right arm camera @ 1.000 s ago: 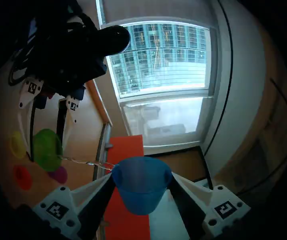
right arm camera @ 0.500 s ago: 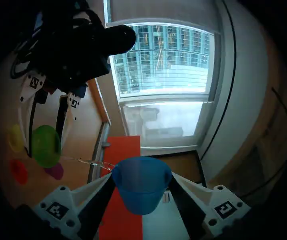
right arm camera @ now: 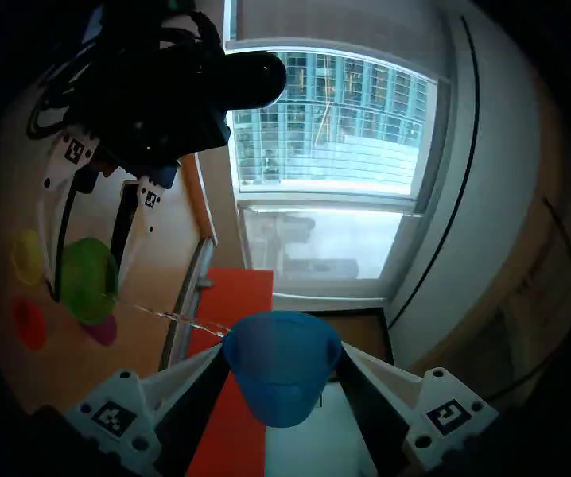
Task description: Pour water
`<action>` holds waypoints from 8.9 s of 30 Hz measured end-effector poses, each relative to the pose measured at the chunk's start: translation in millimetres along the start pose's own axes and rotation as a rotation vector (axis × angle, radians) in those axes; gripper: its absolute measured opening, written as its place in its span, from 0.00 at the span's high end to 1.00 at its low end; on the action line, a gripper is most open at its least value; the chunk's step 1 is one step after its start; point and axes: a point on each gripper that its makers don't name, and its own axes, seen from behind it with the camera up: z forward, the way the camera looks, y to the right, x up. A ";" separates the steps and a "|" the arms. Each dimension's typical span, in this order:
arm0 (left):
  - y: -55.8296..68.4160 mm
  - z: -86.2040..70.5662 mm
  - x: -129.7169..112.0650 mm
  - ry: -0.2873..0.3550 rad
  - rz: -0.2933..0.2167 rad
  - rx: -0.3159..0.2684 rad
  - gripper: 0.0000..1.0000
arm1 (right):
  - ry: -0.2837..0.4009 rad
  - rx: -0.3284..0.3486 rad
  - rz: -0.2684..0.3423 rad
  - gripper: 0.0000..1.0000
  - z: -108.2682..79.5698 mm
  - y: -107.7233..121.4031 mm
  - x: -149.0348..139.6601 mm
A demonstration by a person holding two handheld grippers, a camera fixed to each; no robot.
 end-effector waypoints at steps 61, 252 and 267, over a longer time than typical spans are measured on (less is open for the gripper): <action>-6.7 -1.5 3.8 0.007 0.011 0.016 0.13 | 0.042 0.063 0.592 0.09 -19.5 -15.3 13.0; -44.5 -54.6 -212.7 -0.569 -0.099 0.011 0.01 | -0.389 0.461 1.496 0.07 -146.1 -306.0 -65.5; -45.0 -67.5 -218.7 -0.591 -0.081 0.025 0.01 | -0.412 0.487 1.516 0.07 -146.8 -334.6 -62.0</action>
